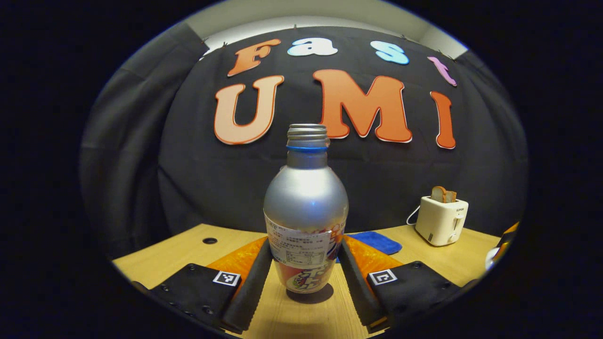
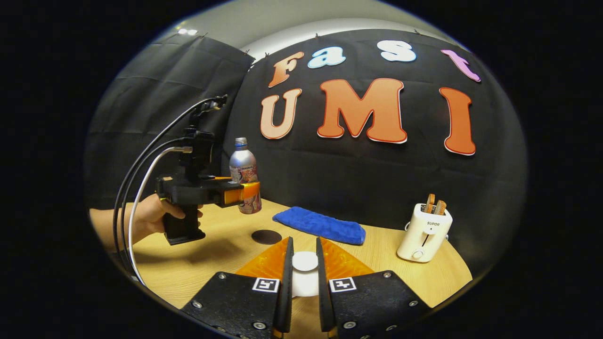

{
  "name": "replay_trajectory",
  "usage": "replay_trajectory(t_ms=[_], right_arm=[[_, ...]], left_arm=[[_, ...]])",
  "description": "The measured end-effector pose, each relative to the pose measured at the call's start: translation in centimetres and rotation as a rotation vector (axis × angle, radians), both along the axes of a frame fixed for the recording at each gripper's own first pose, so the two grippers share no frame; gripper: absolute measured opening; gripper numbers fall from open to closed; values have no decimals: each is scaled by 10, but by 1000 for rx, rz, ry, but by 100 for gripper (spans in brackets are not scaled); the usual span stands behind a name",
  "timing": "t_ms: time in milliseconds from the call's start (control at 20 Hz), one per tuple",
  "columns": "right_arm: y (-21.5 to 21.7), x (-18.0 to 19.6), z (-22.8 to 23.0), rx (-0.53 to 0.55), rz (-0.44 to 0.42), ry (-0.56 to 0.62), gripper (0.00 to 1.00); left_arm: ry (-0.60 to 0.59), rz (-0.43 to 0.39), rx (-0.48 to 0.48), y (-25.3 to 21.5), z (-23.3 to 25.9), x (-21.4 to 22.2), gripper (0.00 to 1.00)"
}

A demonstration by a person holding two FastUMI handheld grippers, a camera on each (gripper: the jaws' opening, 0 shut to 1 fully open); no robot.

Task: Open the teacup lid with one hand, grasp the water bottle and pour water into the teacup with the other hand; after pouring, place the water bottle on the coaster and then close the teacup lid.

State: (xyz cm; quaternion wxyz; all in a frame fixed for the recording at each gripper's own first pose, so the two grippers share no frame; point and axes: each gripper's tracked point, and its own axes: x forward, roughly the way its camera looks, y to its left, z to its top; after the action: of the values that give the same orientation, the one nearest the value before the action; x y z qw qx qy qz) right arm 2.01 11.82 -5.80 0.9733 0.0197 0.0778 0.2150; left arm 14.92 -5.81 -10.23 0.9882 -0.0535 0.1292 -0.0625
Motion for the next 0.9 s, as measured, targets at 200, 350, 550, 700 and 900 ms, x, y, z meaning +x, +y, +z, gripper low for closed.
replay_trajectory(t_ms=[200,350,550,700,900], right_arm=[[7,6,-11,-6,17,20,24],[12,7,-21,-14,35,39,24],[17,11,-30,-28,48,55,24],[20,13,-35,-28,54,65,25],[27,16,-37,-9,63,78,25]], left_arm=[[102,-5,-26,-3,-44,15,84],[151,-20,-10,-10,-70,26,80],[186,-39,9,-21,-89,34,84],[205,-55,11,-28,-97,35,84],[219,-57,12,-27,-108,34,82]])
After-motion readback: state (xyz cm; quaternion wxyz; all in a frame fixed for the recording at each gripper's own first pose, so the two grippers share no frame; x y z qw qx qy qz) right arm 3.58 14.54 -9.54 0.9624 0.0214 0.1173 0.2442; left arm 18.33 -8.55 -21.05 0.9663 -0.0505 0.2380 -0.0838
